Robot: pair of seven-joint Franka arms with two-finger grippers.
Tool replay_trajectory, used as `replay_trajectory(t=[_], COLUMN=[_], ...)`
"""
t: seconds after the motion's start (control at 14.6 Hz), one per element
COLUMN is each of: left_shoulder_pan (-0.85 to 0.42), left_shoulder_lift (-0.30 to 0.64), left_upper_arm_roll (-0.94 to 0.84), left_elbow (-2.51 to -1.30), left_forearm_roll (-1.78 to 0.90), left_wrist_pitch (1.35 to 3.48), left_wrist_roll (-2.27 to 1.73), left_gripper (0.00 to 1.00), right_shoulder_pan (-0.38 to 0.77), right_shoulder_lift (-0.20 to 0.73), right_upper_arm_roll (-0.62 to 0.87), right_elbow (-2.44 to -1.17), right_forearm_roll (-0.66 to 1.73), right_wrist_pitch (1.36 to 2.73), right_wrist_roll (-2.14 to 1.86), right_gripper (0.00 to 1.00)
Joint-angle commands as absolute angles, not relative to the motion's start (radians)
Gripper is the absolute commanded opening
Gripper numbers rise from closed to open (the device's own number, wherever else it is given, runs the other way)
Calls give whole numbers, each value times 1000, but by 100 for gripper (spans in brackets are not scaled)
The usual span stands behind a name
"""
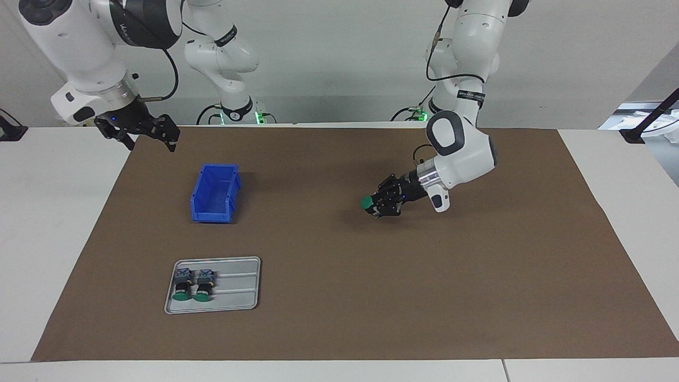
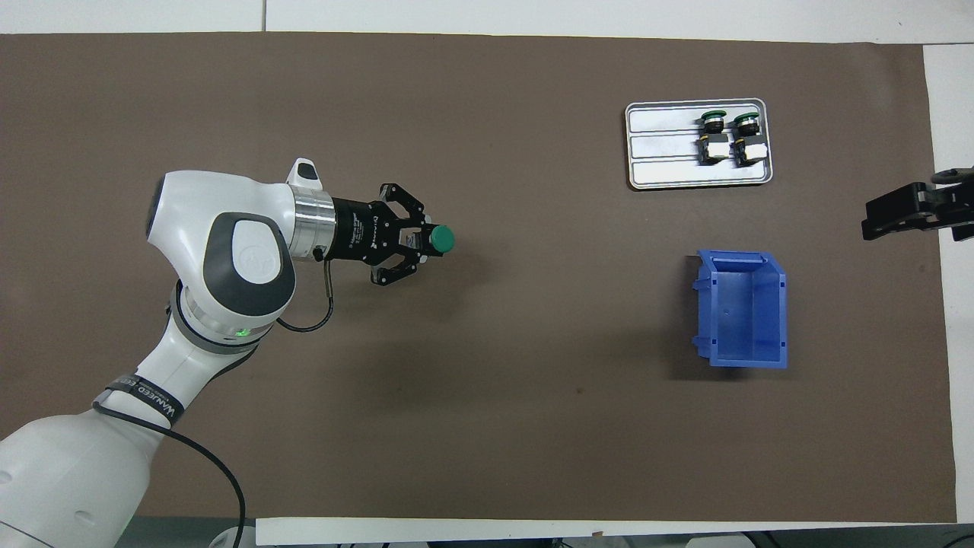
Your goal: Place and press button with both arms
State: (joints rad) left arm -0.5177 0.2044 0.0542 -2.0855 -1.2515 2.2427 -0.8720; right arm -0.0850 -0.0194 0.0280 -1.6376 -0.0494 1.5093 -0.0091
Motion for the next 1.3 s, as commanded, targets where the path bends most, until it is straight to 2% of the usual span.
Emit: replay_trajectory(t=[0.0,0.21,0.55,1.24], left_shoulder_pan=[-457,-379,-374,-423], left_shoulder_lift=[170,202,242,245], left_upper_arm_roll=[51,51,51,48], left_elbow=[-2135,-2157,-2192,-2243], left_forearm_roll=[-1348,-1452,-1598,-1828], left_wrist_pitch=[2160,2092,2063,2080], left_wrist_roll=[-789,-668,-531,-404], left_gripper=[0,0,0,0], right_shoulder_pan=[-94,-94,-94,-94], right_shoulder_lift=[-32,-34,-34,-34], right_upper_arm_roll=[31,32,32,32], right_elbow=[-1649,-1649,-1649,-1649], right_forearm_roll=[-32,-32,-32,-32], right_wrist_pitch=[1508,1508,1508,1508], right_wrist_roll=[-26,-26,-26,-26], right_gripper=[99,99,99,99])
